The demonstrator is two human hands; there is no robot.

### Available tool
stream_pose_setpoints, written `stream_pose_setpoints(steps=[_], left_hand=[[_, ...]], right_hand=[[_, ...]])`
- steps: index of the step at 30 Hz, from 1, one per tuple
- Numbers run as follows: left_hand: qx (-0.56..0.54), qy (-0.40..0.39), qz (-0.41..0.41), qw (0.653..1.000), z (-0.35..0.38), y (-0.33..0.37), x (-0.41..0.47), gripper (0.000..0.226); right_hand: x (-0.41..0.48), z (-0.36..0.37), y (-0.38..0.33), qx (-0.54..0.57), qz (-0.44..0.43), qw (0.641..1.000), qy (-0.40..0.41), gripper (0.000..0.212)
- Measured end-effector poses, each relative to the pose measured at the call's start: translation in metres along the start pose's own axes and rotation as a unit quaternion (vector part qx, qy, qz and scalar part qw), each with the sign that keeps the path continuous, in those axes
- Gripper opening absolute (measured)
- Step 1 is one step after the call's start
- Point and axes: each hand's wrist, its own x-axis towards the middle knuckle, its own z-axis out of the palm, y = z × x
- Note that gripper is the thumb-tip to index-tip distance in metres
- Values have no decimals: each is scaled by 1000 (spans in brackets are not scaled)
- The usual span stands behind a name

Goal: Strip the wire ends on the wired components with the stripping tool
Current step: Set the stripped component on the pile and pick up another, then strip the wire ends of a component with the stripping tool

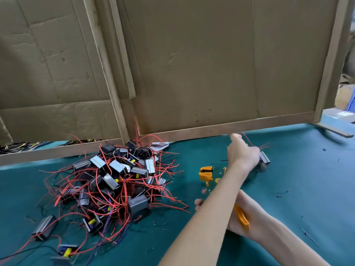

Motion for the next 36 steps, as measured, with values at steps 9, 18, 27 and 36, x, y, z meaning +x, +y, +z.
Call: stream_pose_setpoints(steps=[9, 18, 27, 36], left_hand=[[389, 191, 122, 893, -134, -33, -21, 25], [489, 175, -91, 850, -198, -74, -8, 20], [103, 214, 200, 950, -207, -31, -45, 23], [6, -22, 142, 990, -203, -33, -66, 20]], right_hand=[[4, -8, -1, 28, 5, 998, -47, 40], [1, -7, -2, -29, -19, 998, -48, 45], [-4, -5, -5, -60, -69, 995, -31, 46], [-8, 1, -1, -111, -84, 988, -61, 48]])
